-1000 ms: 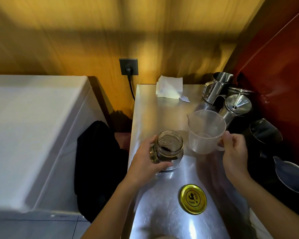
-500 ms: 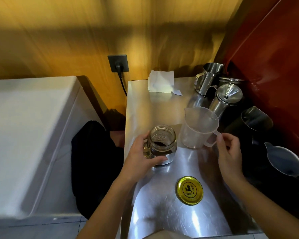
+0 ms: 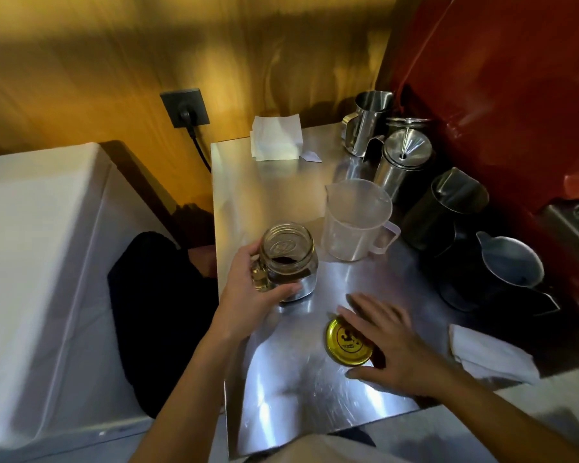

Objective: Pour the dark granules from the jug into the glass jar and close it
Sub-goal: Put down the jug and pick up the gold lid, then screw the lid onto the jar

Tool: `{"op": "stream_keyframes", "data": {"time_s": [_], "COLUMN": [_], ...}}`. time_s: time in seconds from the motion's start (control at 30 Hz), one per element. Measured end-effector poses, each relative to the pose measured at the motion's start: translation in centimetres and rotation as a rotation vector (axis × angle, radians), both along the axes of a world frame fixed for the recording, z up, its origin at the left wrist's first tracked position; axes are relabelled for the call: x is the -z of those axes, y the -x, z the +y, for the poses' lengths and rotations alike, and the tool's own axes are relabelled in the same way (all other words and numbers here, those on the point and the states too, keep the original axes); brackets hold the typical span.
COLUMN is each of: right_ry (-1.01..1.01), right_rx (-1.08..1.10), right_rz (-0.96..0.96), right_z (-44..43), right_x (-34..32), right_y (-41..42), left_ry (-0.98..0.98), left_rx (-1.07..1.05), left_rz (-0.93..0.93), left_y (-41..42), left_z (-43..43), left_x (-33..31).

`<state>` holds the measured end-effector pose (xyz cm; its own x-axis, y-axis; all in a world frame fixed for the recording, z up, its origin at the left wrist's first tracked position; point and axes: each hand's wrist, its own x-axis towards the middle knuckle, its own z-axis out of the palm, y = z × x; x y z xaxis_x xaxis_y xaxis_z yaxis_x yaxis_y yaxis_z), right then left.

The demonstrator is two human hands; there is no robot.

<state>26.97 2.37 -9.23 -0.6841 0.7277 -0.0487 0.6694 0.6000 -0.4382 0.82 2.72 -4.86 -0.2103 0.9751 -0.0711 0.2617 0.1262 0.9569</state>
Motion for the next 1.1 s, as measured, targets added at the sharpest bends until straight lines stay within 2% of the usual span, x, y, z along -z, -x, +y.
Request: {"op": "stream_keyframes", "data": {"time_s": [0.07, 0.23, 0.4, 0.6, 0.83, 1.1], "right_ry": [-0.025, -0.114, -0.21, -0.346, -0.412, -0.342], "right_rx": [-0.023, -0.021, 0.0, 0.12, 0.196, 0.1], "right_rz": [-0.02, 0.116, 0.157, 0.364, 0.353, 0.254], "right_z": [-0.2, -0.3, 0.5, 2.0, 4.1, 5.1], "right_x": [0.0, -1.3, -3.7, -7.6, -9.6, -9.9], "right_y": [0.0, 0.4, 1.2, 4.6, 9.2, 10.1], "left_ry": [-0.013, -0.021, -0.017, -0.031, -0.03, -0.038], "left_rx": [0.003, 0.022, 0.033, 0.013, 0.003, 0.011], "left_rz": [-0.007, 0.009, 0.024, 0.019, 0.05, 0.074], "left_y": [0.0, 0.1, 0.4, 0.1, 0.1, 0.3], "left_z": [0.0, 0.0, -0.1, -0.1, -0.4, -0.8], "left_x": [0.1, 0.3, 0.5, 0.8, 1.1, 1.2]}}
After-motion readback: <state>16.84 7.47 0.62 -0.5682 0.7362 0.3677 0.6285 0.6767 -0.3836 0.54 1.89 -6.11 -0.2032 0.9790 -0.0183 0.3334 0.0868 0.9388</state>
